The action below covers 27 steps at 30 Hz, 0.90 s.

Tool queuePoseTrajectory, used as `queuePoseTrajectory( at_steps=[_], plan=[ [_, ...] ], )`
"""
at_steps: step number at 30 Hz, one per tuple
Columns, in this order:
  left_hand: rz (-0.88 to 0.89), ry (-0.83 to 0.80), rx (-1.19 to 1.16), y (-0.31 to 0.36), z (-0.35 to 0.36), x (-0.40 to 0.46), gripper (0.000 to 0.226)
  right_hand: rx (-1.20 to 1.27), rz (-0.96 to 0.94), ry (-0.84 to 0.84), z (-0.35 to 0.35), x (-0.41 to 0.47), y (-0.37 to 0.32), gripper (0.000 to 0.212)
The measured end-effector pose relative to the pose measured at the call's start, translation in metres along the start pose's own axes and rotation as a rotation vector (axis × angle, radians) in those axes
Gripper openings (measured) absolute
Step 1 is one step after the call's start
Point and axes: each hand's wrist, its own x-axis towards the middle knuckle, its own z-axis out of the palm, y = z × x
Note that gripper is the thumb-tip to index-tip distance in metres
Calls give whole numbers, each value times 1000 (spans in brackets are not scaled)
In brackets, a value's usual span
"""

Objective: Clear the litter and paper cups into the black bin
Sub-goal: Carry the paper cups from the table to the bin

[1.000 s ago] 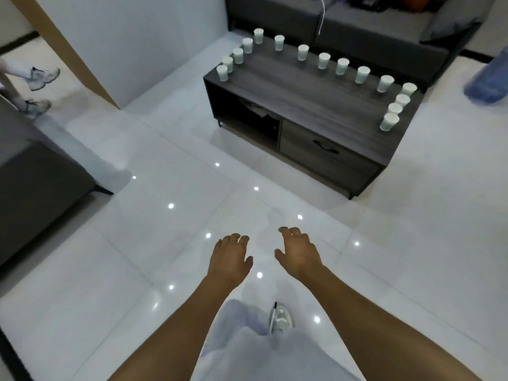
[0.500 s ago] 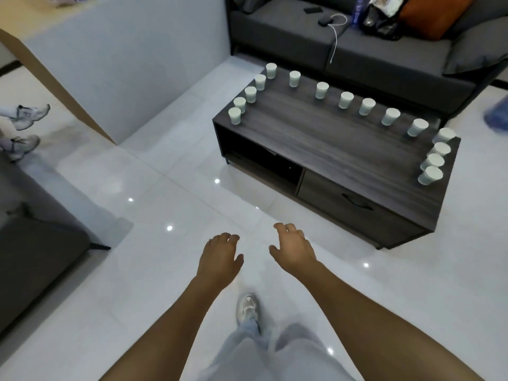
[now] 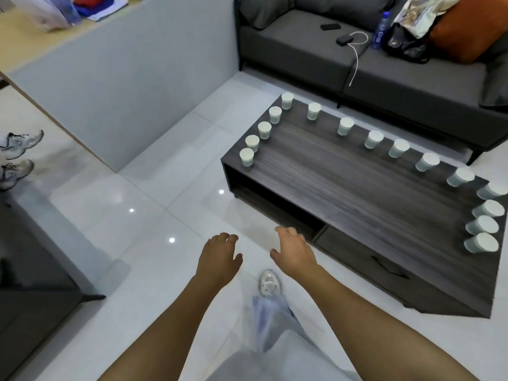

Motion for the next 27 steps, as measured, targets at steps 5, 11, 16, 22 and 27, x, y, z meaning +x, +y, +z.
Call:
queuePoseTrajectory(
  at_steps=[5,11,16,22,27],
  plan=[
    [-26,-18,-18,-2,-35,101,48,-6,-3,-36,-50,97,-12,55],
    [-52,-6,-43,-17,-69,189,45,-9,-2,-71,-94,185,-29,56],
    [-44,-45,-35,-38,-84,261,42,14,43,-99,-111,248,-43,50],
    [9,-102,-61,-64,-105,361,45,83,158,-101,-115,327,-62,55],
    [53,-130,-76,-94,-130,448,41,174,281,-138,-115,394,-92,59]
  ],
)
